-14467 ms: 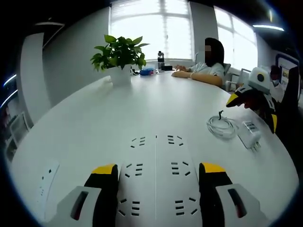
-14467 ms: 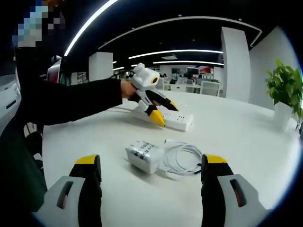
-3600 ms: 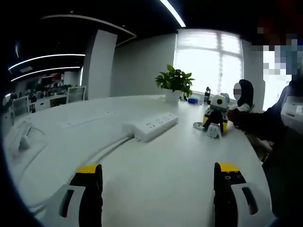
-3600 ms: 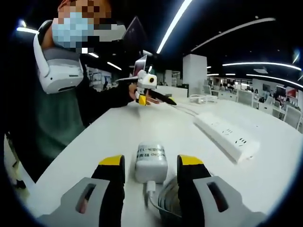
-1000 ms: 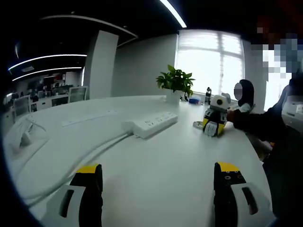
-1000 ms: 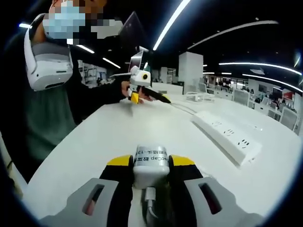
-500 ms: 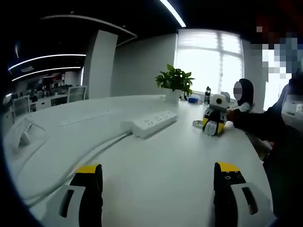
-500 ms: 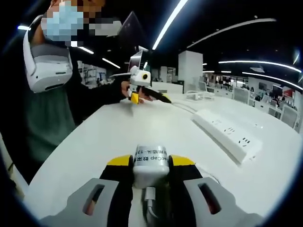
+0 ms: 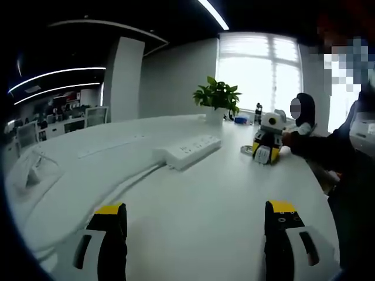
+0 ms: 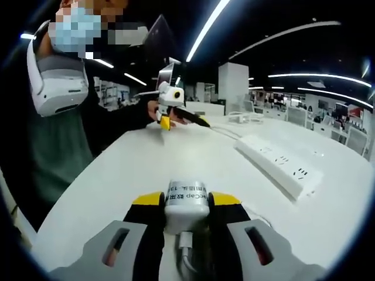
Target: Straighten the power strip on the desk, plug the charger into it
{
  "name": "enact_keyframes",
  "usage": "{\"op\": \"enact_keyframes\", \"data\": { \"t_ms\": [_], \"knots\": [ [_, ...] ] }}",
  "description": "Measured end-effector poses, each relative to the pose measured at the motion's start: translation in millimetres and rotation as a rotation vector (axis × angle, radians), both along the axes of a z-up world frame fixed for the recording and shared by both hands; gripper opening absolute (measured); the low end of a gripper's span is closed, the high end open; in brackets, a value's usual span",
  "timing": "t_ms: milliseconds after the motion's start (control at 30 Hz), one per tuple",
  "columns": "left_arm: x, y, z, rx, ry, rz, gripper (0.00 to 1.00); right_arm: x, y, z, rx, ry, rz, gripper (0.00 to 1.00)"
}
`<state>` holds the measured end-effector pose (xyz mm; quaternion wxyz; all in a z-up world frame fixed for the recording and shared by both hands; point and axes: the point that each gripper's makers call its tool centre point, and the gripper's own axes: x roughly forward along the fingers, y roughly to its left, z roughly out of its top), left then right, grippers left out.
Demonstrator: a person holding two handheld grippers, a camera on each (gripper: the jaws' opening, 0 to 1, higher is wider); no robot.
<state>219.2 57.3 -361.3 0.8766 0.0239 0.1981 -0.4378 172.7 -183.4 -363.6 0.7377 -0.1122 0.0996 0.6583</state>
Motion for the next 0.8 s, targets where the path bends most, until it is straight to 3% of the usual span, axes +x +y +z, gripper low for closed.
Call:
{"op": "enact_keyframes", "data": {
  "t_ms": [167,300,533,633,800],
  "knots": [
    [2.3,3.3,5.2,0.002,-0.009,0.014,0.99,5.8,-1.8,2.1,0.01,0.043,-0.044,0.27],
    [3.9,3.0,7.9,0.001,-0.018,0.018,0.99,6.1,-2.7,0.6,-0.001,0.03,-0.043,0.27],
    [8.5,6.1,8.2,0.045,-0.041,0.034,0.99,11.5,0.4,1.0,-0.007,0.055,-0.071,0.27],
    [8.6,6.3,9.7,0.056,-0.048,0.036,0.99,11.9,1.7,3.4,0.001,0.106,-0.092,0.27],
    [9.4,7.0,10.0,0.088,-0.062,0.036,0.99,15.1,1.7,3.0,-0.011,0.099,-0.132,0.27]
  ]
}}
